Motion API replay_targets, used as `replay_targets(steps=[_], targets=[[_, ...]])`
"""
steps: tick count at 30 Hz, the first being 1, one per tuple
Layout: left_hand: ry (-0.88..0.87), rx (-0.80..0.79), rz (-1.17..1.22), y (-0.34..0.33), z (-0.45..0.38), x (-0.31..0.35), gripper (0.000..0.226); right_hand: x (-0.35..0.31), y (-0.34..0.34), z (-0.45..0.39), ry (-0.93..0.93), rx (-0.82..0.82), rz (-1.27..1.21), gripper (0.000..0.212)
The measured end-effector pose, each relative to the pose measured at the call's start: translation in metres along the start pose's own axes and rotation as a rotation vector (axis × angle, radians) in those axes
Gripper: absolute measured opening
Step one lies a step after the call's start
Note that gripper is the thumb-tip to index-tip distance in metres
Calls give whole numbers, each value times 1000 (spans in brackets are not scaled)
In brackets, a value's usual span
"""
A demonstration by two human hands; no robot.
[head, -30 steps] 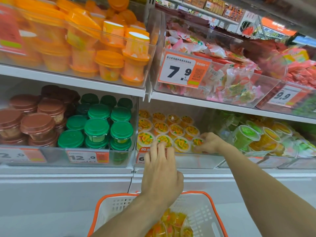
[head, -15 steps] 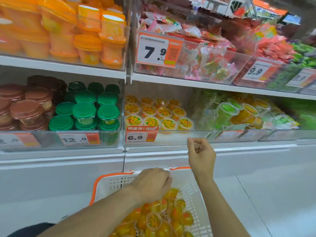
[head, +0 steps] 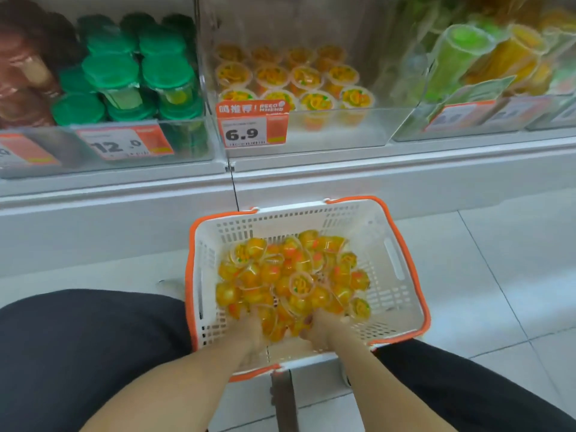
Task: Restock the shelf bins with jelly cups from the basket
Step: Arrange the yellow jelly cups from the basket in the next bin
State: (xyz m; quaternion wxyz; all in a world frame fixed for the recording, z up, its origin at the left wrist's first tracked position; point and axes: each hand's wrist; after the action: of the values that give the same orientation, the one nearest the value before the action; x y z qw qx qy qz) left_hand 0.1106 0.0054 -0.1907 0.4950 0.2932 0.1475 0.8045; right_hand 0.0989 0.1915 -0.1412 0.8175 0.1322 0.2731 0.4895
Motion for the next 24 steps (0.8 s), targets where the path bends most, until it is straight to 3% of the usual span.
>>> replay_targets(steps=[1,3,5,7,10,13,16,19,22,24], targets=[[54,39,55,-3,-1,2,81,2,-3,-10,-8,-4,-62,6],[102,288,104,-1,-2,4,71,4,-10,-22,-29,41,-68,36],[79,549,19,10,-5,6,61,9,-14,-35,-97,202,-94,57],[24,650,-54,23,-14,4,59,11,-14,-44,-137,367,-95,64],[2,513,-140,39,-36,-10,78,7,-14,-55,-60,439,22,74],[26,349,-219,48,-54,-22,86,1,-11,-63,-35,418,-40,79],[51,354,-197,45,-57,-25,64,-1,-11,-72,-55,390,-107,82],[53,384,-362,43,-48,-21,42,-8,-11,-77,-57,285,-174,87],[-16,364,-597,47,-44,-21,50,-12,-15,-80,-97,275,-342,67],[-26,344,-669,48,-43,-23,48,-11,-21,-81,-135,330,-416,43]])
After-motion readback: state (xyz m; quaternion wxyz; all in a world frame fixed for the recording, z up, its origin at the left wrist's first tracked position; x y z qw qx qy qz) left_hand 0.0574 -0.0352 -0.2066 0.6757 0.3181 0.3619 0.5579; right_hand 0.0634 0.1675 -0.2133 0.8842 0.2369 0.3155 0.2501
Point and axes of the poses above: each hand's wrist, its own z-axis away from the middle knuckle, its own y-axis out of the back of the hand, x = y × z
